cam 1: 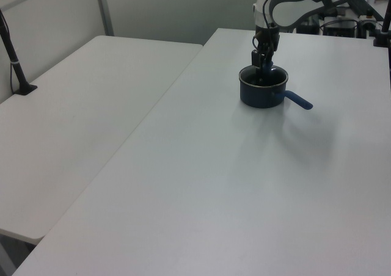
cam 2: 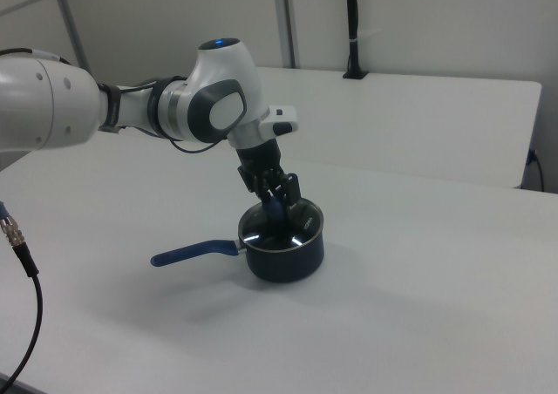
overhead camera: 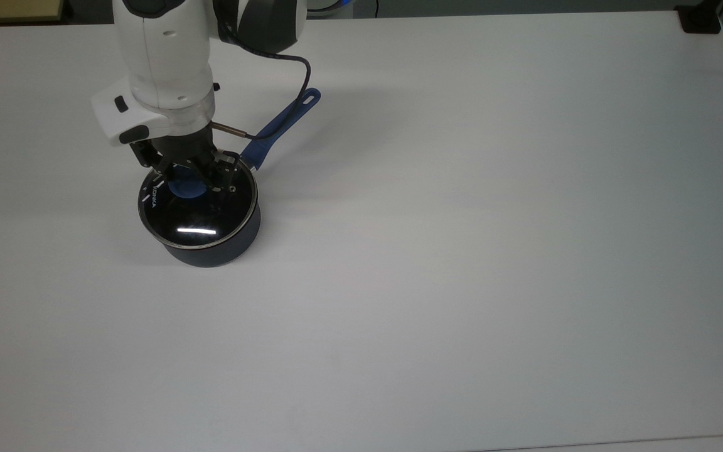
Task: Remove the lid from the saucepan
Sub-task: 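Lift the glass lid off the saucepan rim and carry it aside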
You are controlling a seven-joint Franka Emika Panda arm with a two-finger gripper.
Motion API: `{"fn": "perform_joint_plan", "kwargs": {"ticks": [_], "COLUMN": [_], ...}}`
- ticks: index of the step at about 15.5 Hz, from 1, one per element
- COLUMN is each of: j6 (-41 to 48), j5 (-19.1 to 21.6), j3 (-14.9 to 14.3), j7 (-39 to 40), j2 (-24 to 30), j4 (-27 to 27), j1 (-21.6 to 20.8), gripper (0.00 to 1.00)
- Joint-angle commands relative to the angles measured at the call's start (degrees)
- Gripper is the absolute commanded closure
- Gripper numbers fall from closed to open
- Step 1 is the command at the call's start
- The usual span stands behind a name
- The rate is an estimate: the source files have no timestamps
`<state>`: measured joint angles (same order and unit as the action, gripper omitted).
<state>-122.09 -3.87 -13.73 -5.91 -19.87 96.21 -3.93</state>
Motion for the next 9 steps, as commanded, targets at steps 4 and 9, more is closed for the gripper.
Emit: {"fn": "perform_joint_plan", "kwargs": {"ticks": [4,9], "j6": [4.1,6.3], "j5": [2.5,2.5], "j3": [-1.2,-1.2], "j7": [-0.2,-0.8], "j2": [3.0,4.1], "j4": [-2.2,-2.5], "j1": [-0.2,-0.9], "gripper": [0.38,0.38]}}
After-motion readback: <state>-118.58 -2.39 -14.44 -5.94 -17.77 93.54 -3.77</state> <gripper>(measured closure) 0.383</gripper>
